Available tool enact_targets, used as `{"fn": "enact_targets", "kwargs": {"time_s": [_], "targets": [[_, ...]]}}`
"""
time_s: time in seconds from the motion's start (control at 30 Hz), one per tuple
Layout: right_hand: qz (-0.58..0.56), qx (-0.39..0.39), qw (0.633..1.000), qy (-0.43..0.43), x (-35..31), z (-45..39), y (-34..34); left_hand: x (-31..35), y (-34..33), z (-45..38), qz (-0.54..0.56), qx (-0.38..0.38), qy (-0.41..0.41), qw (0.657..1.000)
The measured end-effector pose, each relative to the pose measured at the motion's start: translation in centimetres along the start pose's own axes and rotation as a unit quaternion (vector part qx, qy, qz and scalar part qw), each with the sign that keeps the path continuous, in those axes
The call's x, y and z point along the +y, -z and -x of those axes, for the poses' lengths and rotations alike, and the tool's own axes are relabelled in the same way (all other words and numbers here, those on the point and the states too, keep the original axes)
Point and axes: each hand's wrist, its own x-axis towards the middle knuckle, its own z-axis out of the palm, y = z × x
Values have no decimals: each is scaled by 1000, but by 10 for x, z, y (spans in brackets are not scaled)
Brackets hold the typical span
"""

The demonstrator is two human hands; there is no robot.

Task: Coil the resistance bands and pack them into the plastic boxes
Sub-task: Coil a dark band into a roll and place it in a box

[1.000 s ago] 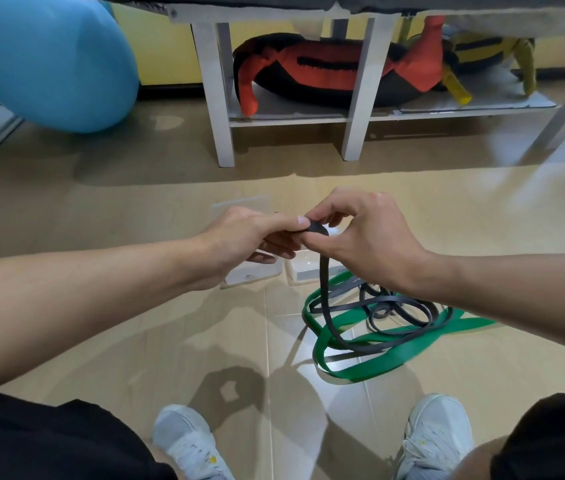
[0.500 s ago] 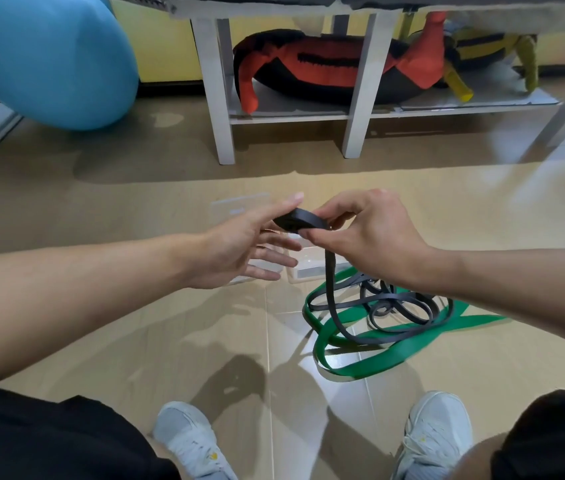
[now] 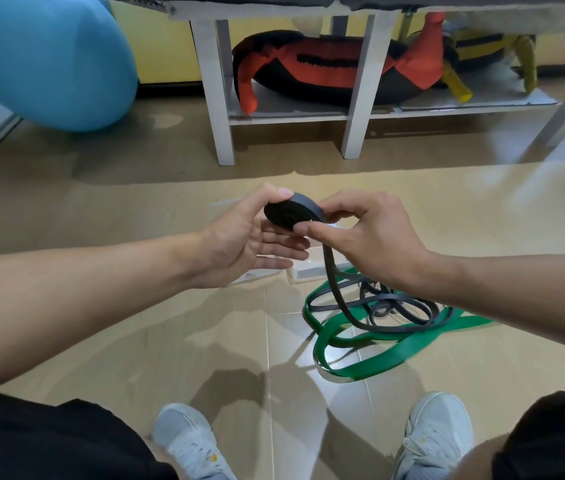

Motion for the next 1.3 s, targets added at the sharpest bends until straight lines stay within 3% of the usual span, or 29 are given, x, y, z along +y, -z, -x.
{"fn": "enact_targets", "kwargs": {"time_s": [0.17, 0.4, 0.57, 0.8, 0.93, 1.1, 1.3], "targets": [[25, 0, 1000, 1, -1, 1, 1, 1, 4, 1, 6, -61, 48, 997], [102, -40, 994, 10, -2, 1, -1, 1, -8, 0, -180, 32, 33, 983], [52, -17, 998, 13, -4, -1, 1, 3, -5, 0, -90, 41, -5, 995], [-54, 8, 999, 3, -6, -3, 0, 3, -7, 3, 41, -5, 26, 999], [-3, 1, 1000, 19, -6, -4, 2, 2, -6, 2, 3, -24, 44, 999], [90, -22, 995, 42, -4, -4, 4, 2, -10, 0, -142, 45, 28, 989], [79, -7, 996, 50, -3, -4, 0, 0, -10, -1, -103, 73, -21, 992]]}}
